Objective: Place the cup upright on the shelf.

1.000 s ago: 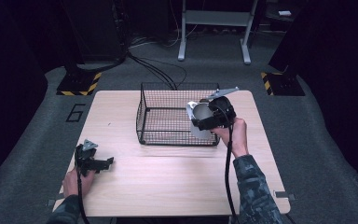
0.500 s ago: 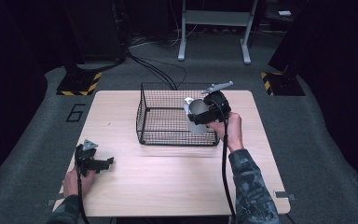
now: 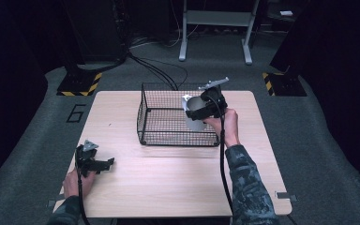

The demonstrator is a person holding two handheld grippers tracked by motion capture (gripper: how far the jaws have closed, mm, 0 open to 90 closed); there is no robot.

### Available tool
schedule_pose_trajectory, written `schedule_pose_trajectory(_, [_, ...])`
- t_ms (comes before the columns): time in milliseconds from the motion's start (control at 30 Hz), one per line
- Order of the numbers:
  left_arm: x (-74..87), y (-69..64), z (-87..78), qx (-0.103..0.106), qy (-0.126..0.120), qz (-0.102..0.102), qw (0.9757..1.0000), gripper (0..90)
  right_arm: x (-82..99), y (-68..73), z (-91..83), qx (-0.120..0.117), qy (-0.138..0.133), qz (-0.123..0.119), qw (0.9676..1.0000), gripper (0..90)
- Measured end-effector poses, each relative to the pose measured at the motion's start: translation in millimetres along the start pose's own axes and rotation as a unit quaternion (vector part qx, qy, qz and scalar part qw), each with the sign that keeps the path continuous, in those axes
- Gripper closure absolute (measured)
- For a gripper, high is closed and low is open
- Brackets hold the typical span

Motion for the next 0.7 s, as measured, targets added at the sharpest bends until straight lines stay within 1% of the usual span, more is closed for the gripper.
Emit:
schedule_pose_trajectory(33, [0.0, 0.0, 0.0, 0.000, 0.000, 0.000, 1.0000, 0.1, -0.3, 0.0, 1.0, -0.001, 0.003, 0.005, 1.0000, 5.6])
schedule_pose_trajectory(100, [-0.1, 0.1, 0.1, 0.000, -0.001, 0.000, 1.0000, 0.1, -1.4, -1.7, 4.1, -0.001, 0.002, 0.005, 1.0000, 5.6])
schedule_pose_trajectory(200, [-0.1, 0.1, 0.1, 0.000, -0.001, 0.001, 1.0000, 0.1, -2.9, -2.7, 8.6, -0.002, 0.008, 0.003, 1.0000, 5.6])
schedule_pose_trajectory(233, [0.0, 0.0, 0.0, 0.000, 0.000, 0.000, 1.0000, 0.1, -3.0, -2.1, 10.4, -0.002, 0.009, 0.012, 0.9999, 5.6])
schedule_pose_trajectory(267, [0.0, -0.1, 0.0, 0.000, 0.000, -0.001, 1.0000, 0.1, -3.0, -4.0, 12.8, -0.002, 0.007, 0.003, 1.0000, 5.6])
schedule_pose_trajectory(433, [0.0, 0.1, 0.1, 0.000, -0.001, 0.000, 1.0000, 0.1, -2.1, -6.5, 21.6, -0.003, 0.017, 0.015, 0.9997, 5.6])
schedule_pose_trajectory(533, [0.0, 0.0, 0.0, 0.000, 0.000, 0.000, 1.0000, 0.1, -1.7, -8.9, 26.1, -0.003, 0.023, 0.013, 0.9996, 5.6])
schedule_pose_trajectory(633, [-0.1, 0.1, 0.1, 0.000, -0.001, 0.000, 1.0000, 0.1, -2.2, -10.0, 30.6, -0.001, 0.025, 0.022, 0.9995, 5.6])
schedule_pose_trajectory(700, [0.0, 0.1, 0.0, 0.000, 0.000, 0.000, 1.0000, 0.1, -2.3, -12.1, 33.3, -0.001, 0.026, 0.018, 0.9995, 5.6])
Point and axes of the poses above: each handheld gripper's, and its own axes: z roughly forward along the jaws, x roughly out of its underside, y roughly to its left, the point moved 2 cm from there along z, roughly forward along the jaws, and after that the axes turned 10 degrees about -z, right-handed, at the moved point
